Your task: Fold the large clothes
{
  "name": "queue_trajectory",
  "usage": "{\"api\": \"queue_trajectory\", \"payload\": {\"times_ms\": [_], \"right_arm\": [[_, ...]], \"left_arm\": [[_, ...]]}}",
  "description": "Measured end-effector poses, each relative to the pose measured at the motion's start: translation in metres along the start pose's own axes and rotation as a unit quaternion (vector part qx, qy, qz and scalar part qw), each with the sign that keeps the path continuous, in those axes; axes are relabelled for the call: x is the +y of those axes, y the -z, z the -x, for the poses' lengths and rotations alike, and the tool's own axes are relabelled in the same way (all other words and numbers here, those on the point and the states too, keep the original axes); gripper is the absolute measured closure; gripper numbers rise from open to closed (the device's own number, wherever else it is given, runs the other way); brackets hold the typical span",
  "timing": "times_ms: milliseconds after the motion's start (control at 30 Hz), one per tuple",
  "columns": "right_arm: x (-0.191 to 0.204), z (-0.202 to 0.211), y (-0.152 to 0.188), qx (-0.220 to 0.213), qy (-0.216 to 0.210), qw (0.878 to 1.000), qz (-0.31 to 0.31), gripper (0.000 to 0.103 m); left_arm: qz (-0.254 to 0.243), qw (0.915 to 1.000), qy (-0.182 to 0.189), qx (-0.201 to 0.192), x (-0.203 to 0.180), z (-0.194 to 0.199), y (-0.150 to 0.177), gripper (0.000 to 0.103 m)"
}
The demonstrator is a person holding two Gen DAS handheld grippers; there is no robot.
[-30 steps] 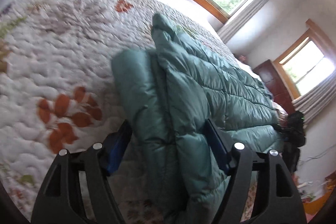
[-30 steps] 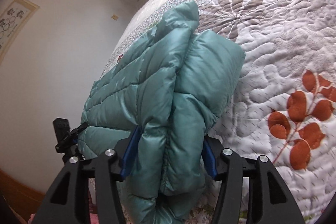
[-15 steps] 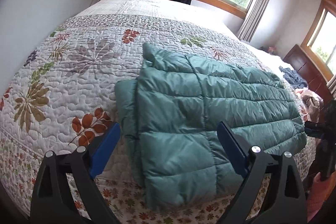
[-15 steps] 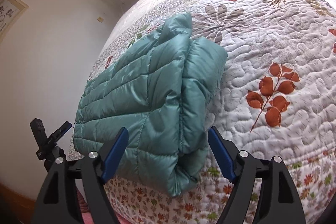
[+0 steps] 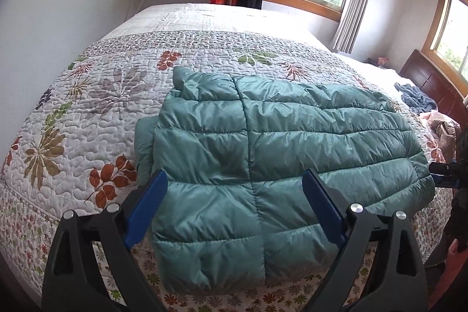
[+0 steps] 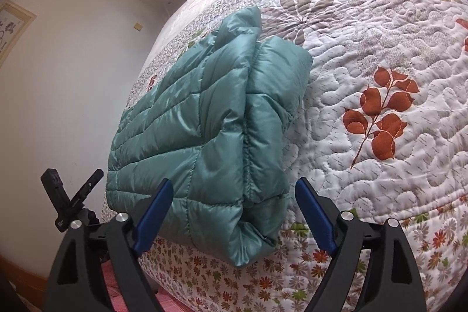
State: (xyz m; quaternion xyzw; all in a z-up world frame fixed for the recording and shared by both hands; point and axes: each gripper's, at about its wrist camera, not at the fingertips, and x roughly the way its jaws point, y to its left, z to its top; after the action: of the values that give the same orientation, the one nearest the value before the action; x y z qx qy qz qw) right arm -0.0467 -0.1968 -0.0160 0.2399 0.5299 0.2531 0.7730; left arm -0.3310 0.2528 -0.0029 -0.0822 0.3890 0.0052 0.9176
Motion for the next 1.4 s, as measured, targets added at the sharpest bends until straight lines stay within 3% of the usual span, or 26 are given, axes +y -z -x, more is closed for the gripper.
{"api": "queue_trajectory", "payload": {"times_ms": [500,833,1000,1067,1167,1400], "right_arm": [[-0.016,-0.031,-0.015,0.022,-0.033,0.999,-0.018,0.017],[-0.004,-0.054,-0.017,0.044,-0.036,0.998,0.006,0.018],[0.008,-0.066,-0.018,0.051,-0.046,0.997,0.022,0.034],[0.009,-0.070,-0.019,0.055,-0.059,0.997,0.018,0.048],[0.015,-0.069,-0.018,0.050,-0.060,0.997,0.027,0.059],[0.047,-0.059,-0.019,0.036,-0.026,0.997,0.060,0.068]], "left_arm": [[-0.011,0.9996,-0.022,0.013,0.000,-0.021,0.008,0.011],[-0.006,0.9996,-0.013,0.025,0.005,-0.035,0.014,0.011],[-0.007,0.9997,-0.007,0.023,0.006,-0.036,0.016,0.010],[-0.006,0.9997,-0.003,0.023,0.007,-0.037,0.017,0.010],[-0.004,0.9997,0.004,0.023,0.008,-0.038,0.019,0.010],[-0.004,0.9996,0.011,0.024,0.011,-0.040,0.020,0.010]]}}
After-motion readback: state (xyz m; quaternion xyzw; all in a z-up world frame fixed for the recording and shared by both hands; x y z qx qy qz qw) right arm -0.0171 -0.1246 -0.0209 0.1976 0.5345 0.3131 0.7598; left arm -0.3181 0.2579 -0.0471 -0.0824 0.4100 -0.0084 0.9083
